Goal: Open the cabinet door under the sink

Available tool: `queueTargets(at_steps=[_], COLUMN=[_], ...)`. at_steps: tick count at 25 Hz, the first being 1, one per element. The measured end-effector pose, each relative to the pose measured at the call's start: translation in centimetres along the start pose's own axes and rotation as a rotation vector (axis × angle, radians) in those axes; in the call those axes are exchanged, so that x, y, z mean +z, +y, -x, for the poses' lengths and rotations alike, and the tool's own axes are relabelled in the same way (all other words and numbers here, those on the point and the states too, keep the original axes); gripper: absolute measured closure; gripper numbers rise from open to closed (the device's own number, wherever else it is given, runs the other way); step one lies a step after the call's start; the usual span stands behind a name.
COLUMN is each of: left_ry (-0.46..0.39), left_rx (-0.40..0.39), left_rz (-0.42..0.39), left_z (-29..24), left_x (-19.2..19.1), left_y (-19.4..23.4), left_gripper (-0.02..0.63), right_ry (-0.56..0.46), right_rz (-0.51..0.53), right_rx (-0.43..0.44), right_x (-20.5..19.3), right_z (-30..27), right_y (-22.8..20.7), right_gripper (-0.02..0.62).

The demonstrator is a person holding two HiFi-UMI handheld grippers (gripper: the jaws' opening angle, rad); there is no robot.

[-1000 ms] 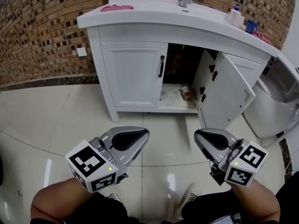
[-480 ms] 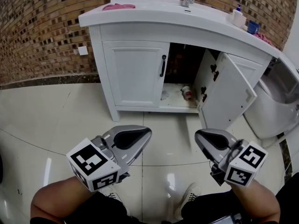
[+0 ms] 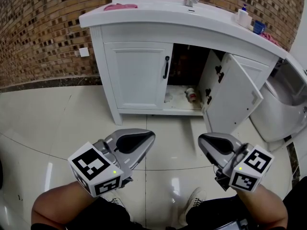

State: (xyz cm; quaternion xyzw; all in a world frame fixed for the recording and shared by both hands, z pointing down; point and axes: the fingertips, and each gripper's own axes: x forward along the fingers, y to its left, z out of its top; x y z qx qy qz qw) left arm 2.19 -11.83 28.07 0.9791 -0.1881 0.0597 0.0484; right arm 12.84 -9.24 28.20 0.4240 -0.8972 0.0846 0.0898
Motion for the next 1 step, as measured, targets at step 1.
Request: queueTargets(at_steps=[1], left_ry=[0.0], left_rx=[0.0], left_rz=[0.0], left_z=[-0.02], left_x=[0.03], left_y=[-0.01], left_gripper=[0.6], right_ry=[0.0], right_rz=[0.002], right_rx=[0.0], right_x=[0.04], right_z=[0.0], right_y=[0.01], right_gripper=[0.589])
